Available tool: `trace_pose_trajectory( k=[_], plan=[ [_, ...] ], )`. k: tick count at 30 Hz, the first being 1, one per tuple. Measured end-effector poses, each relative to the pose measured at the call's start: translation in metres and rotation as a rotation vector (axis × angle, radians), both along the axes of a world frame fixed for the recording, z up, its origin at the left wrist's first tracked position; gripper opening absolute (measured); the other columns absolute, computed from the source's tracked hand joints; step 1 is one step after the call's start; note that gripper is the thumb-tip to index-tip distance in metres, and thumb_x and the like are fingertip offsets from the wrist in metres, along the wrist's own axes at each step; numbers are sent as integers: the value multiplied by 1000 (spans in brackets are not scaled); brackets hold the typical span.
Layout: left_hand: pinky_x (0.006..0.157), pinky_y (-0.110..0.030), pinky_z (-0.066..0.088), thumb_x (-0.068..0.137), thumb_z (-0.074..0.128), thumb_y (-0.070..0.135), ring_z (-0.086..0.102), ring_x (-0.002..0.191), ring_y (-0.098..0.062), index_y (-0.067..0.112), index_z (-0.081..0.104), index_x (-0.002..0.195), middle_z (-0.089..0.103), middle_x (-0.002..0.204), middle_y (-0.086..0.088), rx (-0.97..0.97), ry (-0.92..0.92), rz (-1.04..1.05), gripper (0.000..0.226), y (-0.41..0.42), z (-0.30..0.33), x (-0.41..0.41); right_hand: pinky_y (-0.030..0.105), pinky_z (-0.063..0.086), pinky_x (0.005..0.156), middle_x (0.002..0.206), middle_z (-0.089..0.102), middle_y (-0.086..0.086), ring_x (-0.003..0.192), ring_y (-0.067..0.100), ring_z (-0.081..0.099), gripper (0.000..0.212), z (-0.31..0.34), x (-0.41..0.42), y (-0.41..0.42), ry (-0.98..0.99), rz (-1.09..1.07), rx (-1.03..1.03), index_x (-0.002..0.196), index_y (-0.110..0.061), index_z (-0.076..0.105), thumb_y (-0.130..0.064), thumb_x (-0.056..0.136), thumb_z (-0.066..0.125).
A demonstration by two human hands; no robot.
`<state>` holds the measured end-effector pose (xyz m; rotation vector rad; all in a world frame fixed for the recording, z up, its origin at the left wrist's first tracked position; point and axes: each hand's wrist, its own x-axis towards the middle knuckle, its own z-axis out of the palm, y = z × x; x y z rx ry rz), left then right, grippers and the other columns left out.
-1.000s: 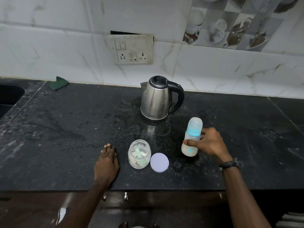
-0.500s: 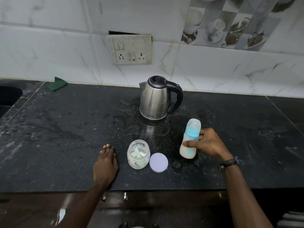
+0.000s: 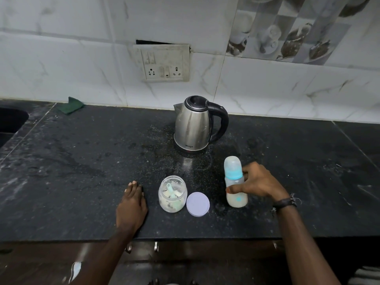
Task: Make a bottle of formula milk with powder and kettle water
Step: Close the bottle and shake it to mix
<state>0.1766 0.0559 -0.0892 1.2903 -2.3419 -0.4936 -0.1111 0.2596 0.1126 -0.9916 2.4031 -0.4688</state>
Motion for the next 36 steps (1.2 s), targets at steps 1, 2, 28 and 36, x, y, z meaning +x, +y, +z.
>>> trace_pose_trajectory(
  k=[1, 2, 28, 36],
  plan=[
    [104, -48, 48, 94, 60, 7, 50, 135, -33, 1, 64, 127, 55, 142, -19, 0, 4, 0, 34, 0, 0, 0, 35, 58, 77, 81, 76, -7, 77, 9, 72, 42, 1, 3, -2, -76, -10, -55, 89, -21, 76, -42, 55, 91],
    [104, -49, 48, 94, 60, 7, 50, 135, -34, 1, 64, 127, 55, 142, -19, 0, 5, -1, 33, 0, 0, 0, 34, 59, 80, 84, 76, -6, 79, 7, 72, 42, 3, 5, -3, -107, -47, -110, 93, -19, 76, -37, 58, 92],
    [102, -48, 50, 94, 61, 8, 51, 134, -33, 1, 65, 126, 56, 141, -18, -3, -4, 4, 33, 1, 1, 0, 37, 57, 68, 77, 70, -7, 74, 14, 67, 61, -6, 14, -4, 93, -76, -22, 81, -23, 71, -68, 40, 77],
    [103, -48, 49, 94, 60, 7, 51, 135, -33, 1, 64, 127, 56, 141, -18, -1, -5, -1, 34, -1, 1, -1, 37, 58, 70, 79, 72, -8, 75, 11, 68, 63, -6, 14, -3, 75, -50, -24, 84, -22, 73, -68, 40, 76]
  ],
)
